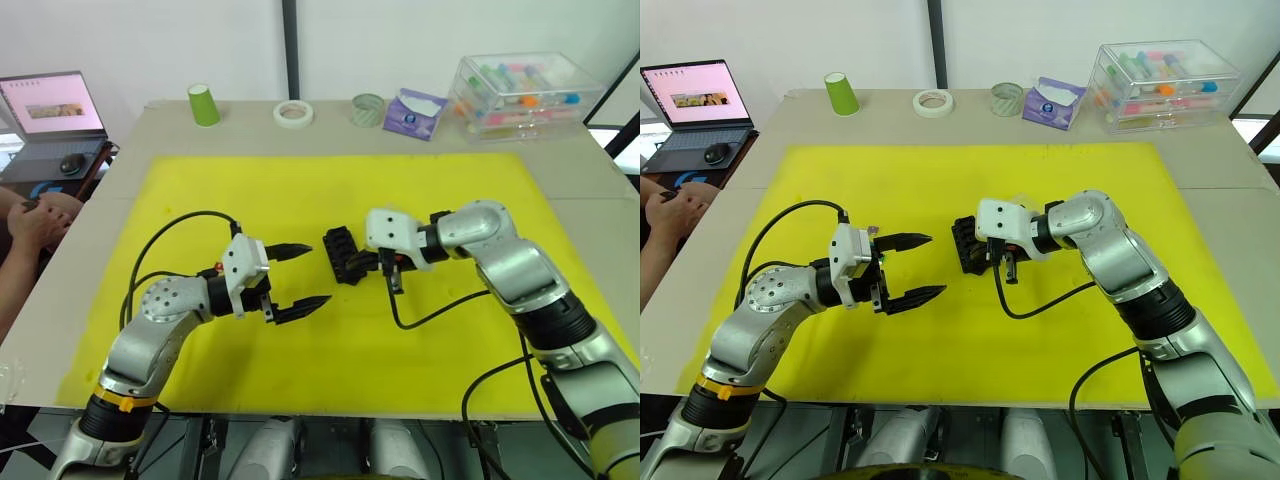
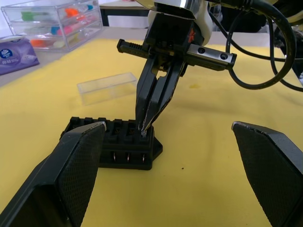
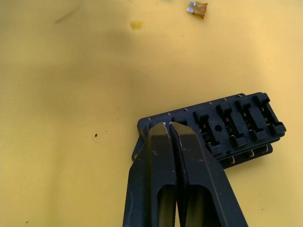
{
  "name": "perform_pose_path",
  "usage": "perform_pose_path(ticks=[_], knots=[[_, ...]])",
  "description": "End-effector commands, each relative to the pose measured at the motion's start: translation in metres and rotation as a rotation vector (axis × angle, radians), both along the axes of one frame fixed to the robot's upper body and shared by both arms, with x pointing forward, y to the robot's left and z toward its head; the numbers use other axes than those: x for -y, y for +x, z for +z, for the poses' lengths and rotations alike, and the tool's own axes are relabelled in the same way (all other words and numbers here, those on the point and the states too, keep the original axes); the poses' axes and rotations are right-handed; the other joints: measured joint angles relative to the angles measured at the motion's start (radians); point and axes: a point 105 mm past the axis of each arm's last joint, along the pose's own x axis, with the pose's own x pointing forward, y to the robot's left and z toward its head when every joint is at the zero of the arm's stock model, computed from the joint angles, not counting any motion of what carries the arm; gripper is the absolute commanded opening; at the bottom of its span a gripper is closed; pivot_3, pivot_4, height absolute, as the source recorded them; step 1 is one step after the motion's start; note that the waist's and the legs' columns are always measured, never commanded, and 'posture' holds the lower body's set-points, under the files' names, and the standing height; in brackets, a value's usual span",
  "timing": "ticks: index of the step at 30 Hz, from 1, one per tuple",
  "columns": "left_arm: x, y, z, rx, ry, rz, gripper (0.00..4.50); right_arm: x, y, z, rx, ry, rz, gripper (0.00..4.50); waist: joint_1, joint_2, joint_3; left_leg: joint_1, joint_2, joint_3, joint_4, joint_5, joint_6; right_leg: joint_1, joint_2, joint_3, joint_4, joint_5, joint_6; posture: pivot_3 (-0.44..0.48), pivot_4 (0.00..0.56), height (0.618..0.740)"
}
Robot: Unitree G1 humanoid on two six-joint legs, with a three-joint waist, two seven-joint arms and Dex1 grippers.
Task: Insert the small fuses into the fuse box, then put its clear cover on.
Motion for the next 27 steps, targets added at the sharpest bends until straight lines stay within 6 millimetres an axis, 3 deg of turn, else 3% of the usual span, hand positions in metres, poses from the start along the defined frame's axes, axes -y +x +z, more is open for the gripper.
perform_pose_path(ticks=[1,17,25,27], knots=[[0.002,-0.005,0.01,0.037,-0.008,-0.015,4.5,-0.002,-0.001,0.0,0.017,0.007,0.008,0.05,0.0,0.0,0.0,0.0,0.0,0.0,0.0,0.0,0.0,0.0,0.0,0.0,0.0,0.0,0.0,0.0,0.15,0.74],[0.003,-0.004,0.01,0.032,-0.003,-0.003,4.5,0.01,0.003,-0.022,0.007,-0.027,-0.022,0.05,0.001,0.0,0.0,0.001,0.0,0.0,0.0,0.0,0.0,0.002,0.0,0.0,0.0,0.0,0.0,0.0,0.15,0.74],[0.0,-0.004,0.017,0.057,-0.034,0.01,4.5,0.006,0.005,-0.002,0.024,0.074,-0.032,0.05,0.001,0.0,0.0,0.002,0.0,0.0,0.0,0.0,0.0,0.002,0.0,0.0,0.0,0.0,0.0,0.0,0.15,0.74],[-0.006,-0.007,0.021,0.054,-0.04,0.016,4.5,0.008,0.004,0.018,0.048,0.159,-0.032,0.05,0.001,0.0,0.0,0.001,0.0,0.0,0.0,0.0,0.0,0.002,0.0,0.0,0.0,0.0,0.0,0.0,0.15,0.74]])
